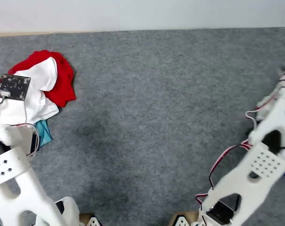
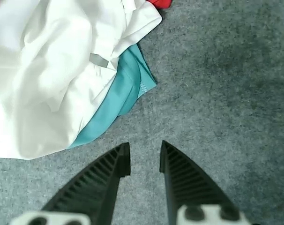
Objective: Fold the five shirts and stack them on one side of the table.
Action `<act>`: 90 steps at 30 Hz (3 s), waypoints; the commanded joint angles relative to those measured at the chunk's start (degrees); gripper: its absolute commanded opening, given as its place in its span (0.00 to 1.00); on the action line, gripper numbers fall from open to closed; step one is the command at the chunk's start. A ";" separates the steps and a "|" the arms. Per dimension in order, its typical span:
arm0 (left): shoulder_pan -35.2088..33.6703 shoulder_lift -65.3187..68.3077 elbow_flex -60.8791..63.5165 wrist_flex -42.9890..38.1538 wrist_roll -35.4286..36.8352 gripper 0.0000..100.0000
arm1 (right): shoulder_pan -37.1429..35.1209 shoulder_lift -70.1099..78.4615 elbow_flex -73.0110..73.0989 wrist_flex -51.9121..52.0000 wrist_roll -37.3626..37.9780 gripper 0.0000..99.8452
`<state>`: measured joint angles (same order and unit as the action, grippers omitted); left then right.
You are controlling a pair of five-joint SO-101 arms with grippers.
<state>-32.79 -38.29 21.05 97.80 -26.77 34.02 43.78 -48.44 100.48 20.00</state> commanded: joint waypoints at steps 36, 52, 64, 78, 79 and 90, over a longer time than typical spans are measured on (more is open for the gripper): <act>0.44 -1.23 -0.66 -0.97 7.65 0.12 | 11.47 -25.45 1.41 2.42 8.09 0.01; 5.63 2.29 0.40 -16.00 12.84 0.16 | -10.86 -61.93 46.33 1.89 -1.76 0.01; -8.88 24.70 -8.31 -28.31 -1.67 0.28 | -10.68 -73.19 66.46 1.89 -1.58 0.01; -21.80 35.60 -11.56 -36.84 -17.41 0.28 | -10.68 -73.01 71.38 1.89 -1.76 0.01; -22.24 37.01 -11.56 -37.27 -17.41 0.28 | -10.68 -73.19 71.38 1.98 -1.76 0.01; -16.18 32.44 -16.84 -34.90 -11.69 0.00 | -10.68 -73.36 71.38 2.24 -1.76 0.01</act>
<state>-52.13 1.27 8.31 61.14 -42.59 23.74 -27.96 23.38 100.66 18.95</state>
